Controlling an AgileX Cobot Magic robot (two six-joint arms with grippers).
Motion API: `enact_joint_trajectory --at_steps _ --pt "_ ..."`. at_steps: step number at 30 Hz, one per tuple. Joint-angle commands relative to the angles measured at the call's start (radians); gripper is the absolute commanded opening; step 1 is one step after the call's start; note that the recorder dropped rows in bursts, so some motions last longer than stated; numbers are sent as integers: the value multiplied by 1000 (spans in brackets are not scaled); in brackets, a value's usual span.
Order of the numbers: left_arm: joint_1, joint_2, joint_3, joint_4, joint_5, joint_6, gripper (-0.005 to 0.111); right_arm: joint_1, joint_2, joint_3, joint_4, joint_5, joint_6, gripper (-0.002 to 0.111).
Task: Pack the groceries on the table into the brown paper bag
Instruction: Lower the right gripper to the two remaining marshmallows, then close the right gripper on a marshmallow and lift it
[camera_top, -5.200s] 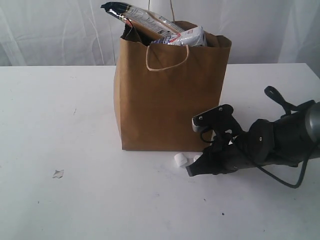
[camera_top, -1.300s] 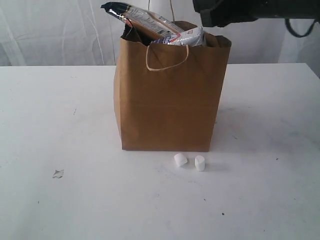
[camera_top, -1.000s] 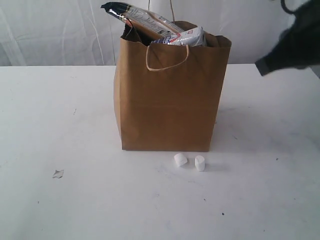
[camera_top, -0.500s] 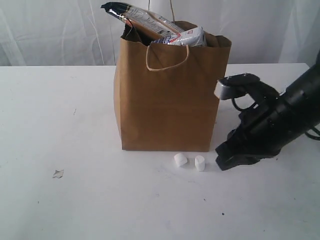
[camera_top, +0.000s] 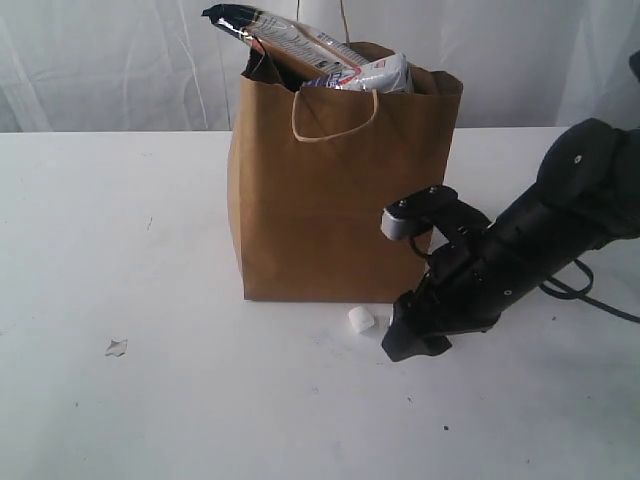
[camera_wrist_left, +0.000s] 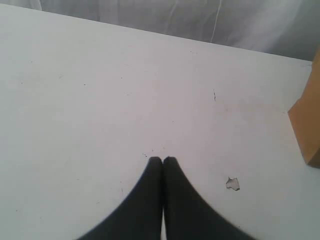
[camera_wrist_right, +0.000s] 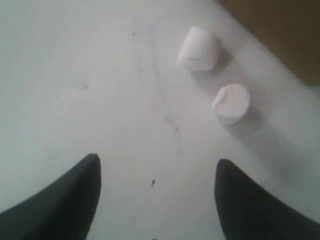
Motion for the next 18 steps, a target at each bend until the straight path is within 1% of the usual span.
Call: enact_joint_trajectory --at_steps 1,8,13,18 --pt "1 -4 4 5 -3 -10 0 8 28 4 -3 -113 -5 61" --pt "1 -4 4 5 -3 -10 0 8 83 4 3 -223 -11 61" --pt "1 -4 4 5 -3 -10 0 9 117 -7 27 -228 -13 61" --pt "1 -4 4 5 -3 -10 0 26 151 -9 26 -275 -15 57"
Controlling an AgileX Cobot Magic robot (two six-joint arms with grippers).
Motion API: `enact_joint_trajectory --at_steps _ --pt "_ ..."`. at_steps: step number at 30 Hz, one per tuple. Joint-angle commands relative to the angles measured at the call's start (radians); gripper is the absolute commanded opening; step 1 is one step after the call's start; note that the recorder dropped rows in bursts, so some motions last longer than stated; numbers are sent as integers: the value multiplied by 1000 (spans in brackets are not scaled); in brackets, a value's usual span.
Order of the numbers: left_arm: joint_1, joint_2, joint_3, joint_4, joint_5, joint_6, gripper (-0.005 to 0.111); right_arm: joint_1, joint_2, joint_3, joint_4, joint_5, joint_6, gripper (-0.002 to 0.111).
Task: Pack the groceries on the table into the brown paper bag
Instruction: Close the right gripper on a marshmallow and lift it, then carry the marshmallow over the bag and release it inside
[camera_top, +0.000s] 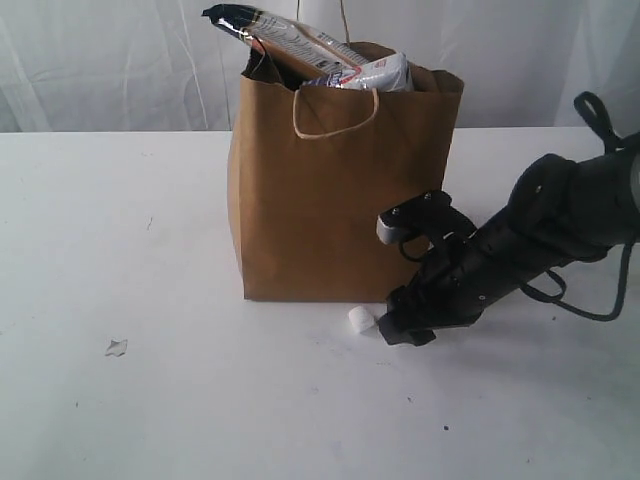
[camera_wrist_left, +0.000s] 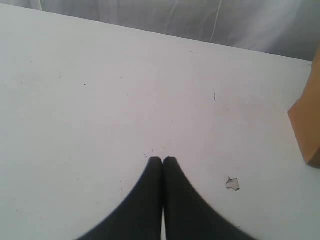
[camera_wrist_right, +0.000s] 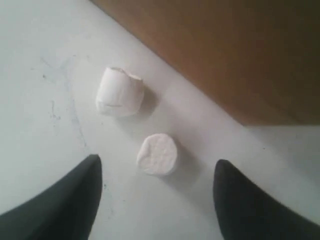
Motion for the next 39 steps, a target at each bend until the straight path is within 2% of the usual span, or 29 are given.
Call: enact_joint_trajectory --at_steps 1,7,15,18,25,29,31,34,36,39 --pt "1 -4 4 5 -3 -10 0 18 35 -5 7 -49 -11 56" --pt "1 -4 4 5 -3 -10 0 24 41 -21 6 -68 -11 47" --pt "1 -4 4 5 -3 -10 0 24 35 -21 9 -51 24 10" --pt "1 -4 4 5 -3 -10 0 24 -1 -29 9 -15 24 3" --pt "1 -4 4 5 -3 -10 0 24 -150 -73 -17 304 24 0" --pt "1 -4 4 5 -3 -10 0 23 -254 -86 -101 517 17 0" --pt "1 -4 4 5 -3 -10 0 23 -295 -97 -148 553 22 0" --pt "1 -4 4 5 -3 -10 0 23 -406 -136 -224 530 122 0" --pt "1 -4 4 5 -3 -10 0 23 -482 -170 -288 445 145 0" --pt "1 -4 4 5 -3 -10 0 12 -551 -191 -345 203 173 0"
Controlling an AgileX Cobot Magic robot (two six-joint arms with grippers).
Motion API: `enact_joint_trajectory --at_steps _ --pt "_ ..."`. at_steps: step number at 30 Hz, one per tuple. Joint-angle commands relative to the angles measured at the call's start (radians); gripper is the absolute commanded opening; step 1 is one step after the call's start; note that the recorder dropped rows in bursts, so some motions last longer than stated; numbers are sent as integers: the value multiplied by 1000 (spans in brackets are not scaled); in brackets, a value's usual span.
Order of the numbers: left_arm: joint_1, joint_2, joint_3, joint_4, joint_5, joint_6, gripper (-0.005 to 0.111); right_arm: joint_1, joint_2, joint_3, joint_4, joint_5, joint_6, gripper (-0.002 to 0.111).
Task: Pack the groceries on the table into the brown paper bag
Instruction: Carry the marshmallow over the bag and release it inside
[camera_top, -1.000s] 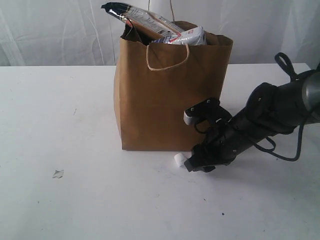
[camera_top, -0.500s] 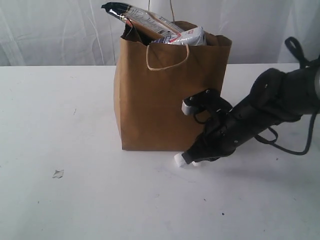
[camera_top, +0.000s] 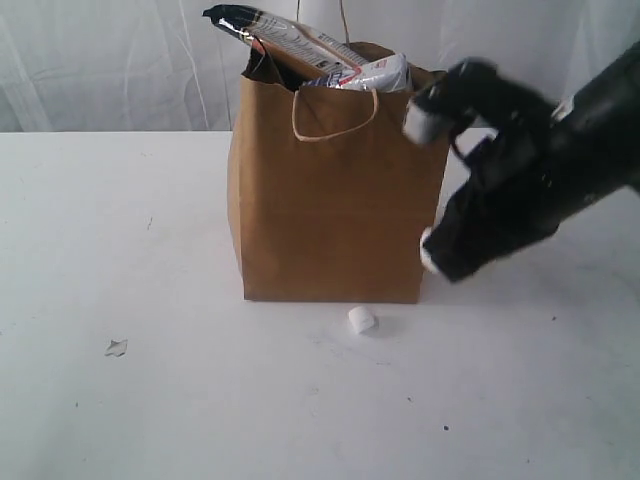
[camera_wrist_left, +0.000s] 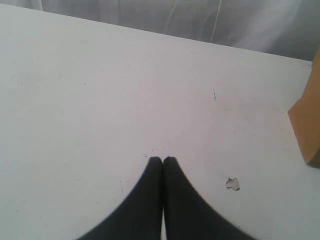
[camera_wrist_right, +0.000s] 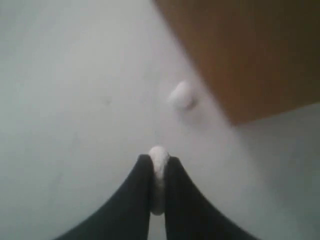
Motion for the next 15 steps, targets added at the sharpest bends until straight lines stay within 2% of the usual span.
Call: enact_joint_trajectory --at_steps 1,3,10,15 --pt "1 -4 4 5 -3 -10 0 -18 -85 -37 -79 -310 50 0" --pt "1 -4 4 5 -3 -10 0 -33 -66 -54 -70 -402 50 0" --pt "1 -4 4 5 -3 -10 0 -45 17 -113 10 -448 45 0" --pt "1 -4 4 5 -3 -10 0 -78 54 -143 27 -623 45 0"
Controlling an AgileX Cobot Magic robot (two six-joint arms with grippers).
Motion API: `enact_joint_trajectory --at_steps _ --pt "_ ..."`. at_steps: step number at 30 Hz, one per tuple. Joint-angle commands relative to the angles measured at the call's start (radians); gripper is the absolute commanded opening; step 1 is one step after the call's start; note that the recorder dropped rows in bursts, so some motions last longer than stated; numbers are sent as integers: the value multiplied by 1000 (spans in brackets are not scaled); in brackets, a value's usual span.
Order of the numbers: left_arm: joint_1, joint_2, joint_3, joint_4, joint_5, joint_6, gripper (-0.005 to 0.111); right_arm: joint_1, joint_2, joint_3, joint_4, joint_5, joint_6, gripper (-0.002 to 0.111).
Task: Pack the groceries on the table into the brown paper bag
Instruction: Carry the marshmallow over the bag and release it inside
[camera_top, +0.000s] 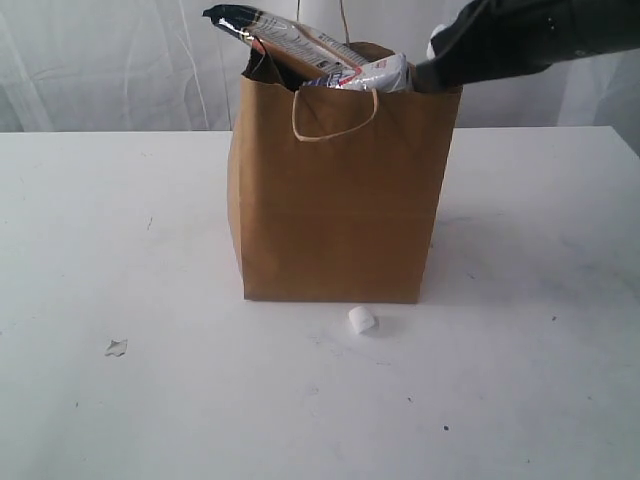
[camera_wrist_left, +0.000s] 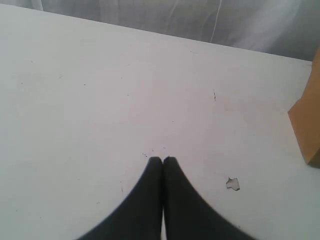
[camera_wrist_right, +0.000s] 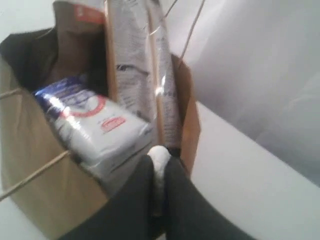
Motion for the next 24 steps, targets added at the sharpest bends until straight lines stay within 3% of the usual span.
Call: enact_joint_trajectory --at_steps 1,15,19,24 --pt "1 -4 4 5 -3 -10 0 -39 41 -23 36 -174 3 0" --pt "1 -4 4 5 -3 -10 0 -75 167 -26 52 -423 -93 0" --pt "1 -4 4 5 -3 -10 0 -122 193 -34 115 -541 114 0" --pt "1 -4 4 5 -3 -10 0 -154 200 -32 143 -536 447 0"
